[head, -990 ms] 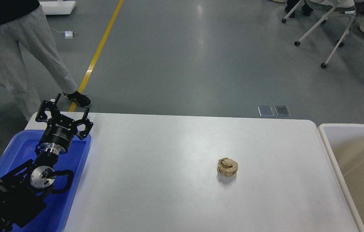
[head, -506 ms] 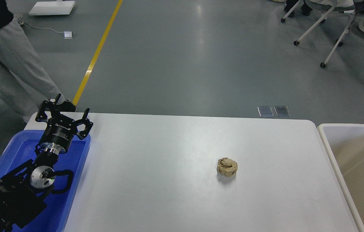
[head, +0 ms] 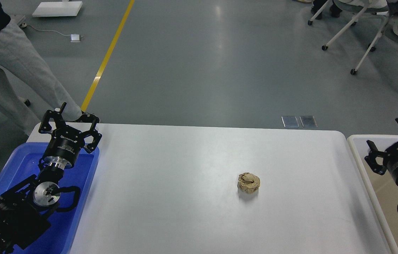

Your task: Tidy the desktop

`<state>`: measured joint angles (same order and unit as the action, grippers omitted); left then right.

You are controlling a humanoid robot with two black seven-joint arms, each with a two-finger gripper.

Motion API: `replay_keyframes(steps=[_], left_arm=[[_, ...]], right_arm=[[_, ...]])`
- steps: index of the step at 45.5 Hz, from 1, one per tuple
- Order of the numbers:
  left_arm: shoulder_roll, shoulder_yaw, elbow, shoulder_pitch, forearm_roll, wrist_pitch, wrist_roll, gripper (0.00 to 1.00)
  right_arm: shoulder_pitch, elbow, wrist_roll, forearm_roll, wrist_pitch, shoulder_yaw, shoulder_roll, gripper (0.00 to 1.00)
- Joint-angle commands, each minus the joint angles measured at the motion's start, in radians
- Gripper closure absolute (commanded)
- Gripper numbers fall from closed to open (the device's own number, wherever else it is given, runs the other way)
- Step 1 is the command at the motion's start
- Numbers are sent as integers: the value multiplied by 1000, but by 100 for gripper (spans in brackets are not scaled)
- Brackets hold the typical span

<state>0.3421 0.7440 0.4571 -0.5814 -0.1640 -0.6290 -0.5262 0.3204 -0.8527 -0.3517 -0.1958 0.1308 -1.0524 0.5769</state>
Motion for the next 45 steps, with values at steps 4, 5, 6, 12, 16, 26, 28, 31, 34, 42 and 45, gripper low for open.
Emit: replay_keyframes(steps=[4,5,6,12,16,26,28,31,34,42,45], left_arm=[[0,0,0,0,0,0,0,0],[0,0,0,0,0,0,0,0],[0,0,0,-2,0,0,0,0],[0,0,0,-2,0,0,0,0],[0,0,0,-2,0,0,0,0],[0,0,0,-2,0,0,0,0],[0,0,0,-2,0,0,0,0],[0,0,0,-2,0,0,0,0],[0,0,0,0,0,0,0,0],[0,0,0,0,0,0,0,0],[0,0,0,0,0,0,0,0]], right_arm=[[-18,-68,-61,-57,17,-78,-157,0],[-17,-65,-59,-68,15,-75,-164,0],[-14,-60,-59,-80,12,-69,-175,0],[31,6,-61,-152,1,-69,-239,0],[69,44,-65,-152,-28,-78,-265,0],[112,55,-76,-154,-66,-66,-299,0],[112,57,-75,-154,-66,-61,-305,0],[105,52,-76,-151,-57,-67,-308,0],[103,52,-76,-148,-57,-69,-307,0],[98,46,-75,-148,-57,-70,-302,0],[98,43,-76,-148,-54,-69,-302,0]])
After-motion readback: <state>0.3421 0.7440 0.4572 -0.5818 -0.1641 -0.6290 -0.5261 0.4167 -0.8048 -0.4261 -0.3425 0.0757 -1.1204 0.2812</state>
